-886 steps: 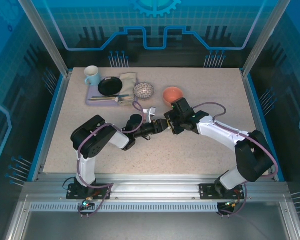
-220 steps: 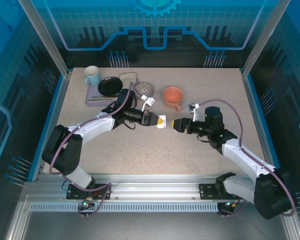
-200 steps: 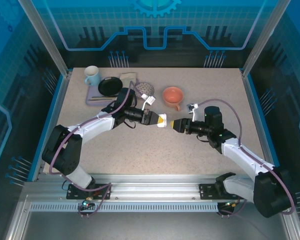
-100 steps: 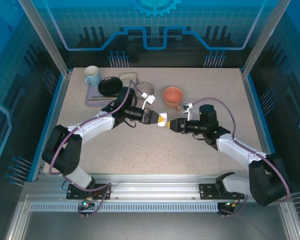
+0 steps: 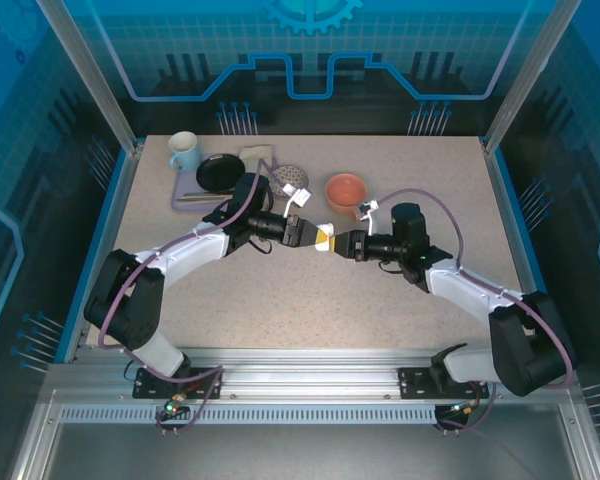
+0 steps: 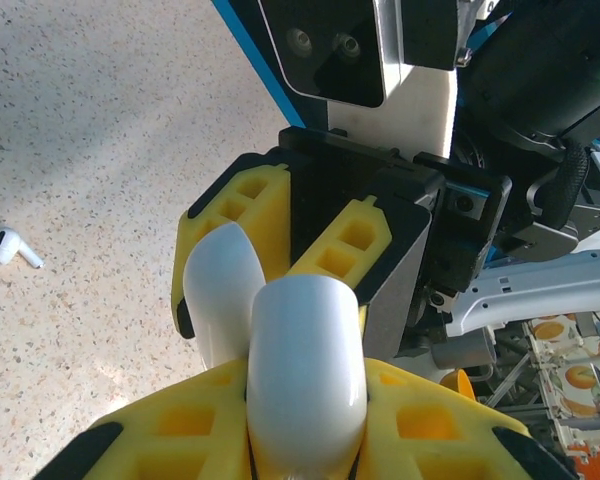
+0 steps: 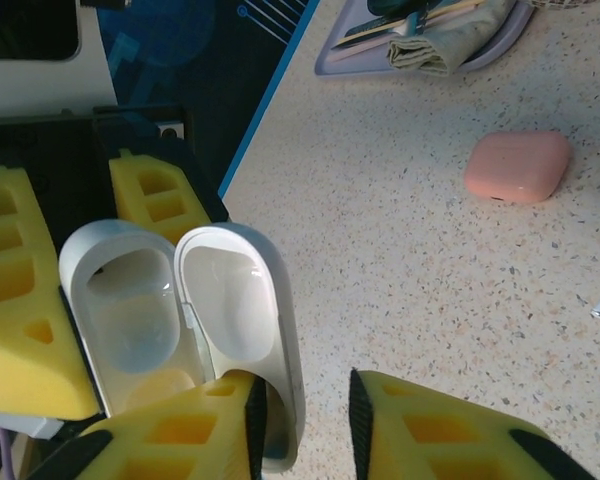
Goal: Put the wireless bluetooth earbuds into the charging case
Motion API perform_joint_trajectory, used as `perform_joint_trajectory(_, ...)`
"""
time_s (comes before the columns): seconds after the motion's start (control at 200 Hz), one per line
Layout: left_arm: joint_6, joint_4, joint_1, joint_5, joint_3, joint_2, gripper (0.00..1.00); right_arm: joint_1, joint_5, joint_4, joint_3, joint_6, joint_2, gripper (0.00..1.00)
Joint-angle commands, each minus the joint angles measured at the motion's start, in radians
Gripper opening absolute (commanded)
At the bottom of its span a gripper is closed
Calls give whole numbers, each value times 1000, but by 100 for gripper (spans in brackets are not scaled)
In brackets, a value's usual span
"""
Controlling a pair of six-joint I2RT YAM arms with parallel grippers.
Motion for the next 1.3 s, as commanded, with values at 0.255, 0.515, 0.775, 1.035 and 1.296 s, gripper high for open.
perform_joint_trajectory(0.255, -12, 27, 1, 38, 39, 8, 11, 18, -8, 1, 63, -17, 19, 0)
perform_joint_trajectory(0.515, 10, 6, 1, 18, 58, 0, 60, 14, 40, -233, 144, -129, -18, 0)
perform_joint_trajectory(0.775, 106, -131, 30, 31, 124, -12, 78, -3, 34, -482, 275, -314, 1, 0)
perform_joint_trajectory(1.035, 535, -765, 63, 192, 402, 80, 80, -14, 3, -824, 471, -631, 51, 0)
perform_joint_trajectory(1.296, 768, -1103, 63, 262, 548, 197, 78, -15, -5, -930, 540, -768, 87, 0)
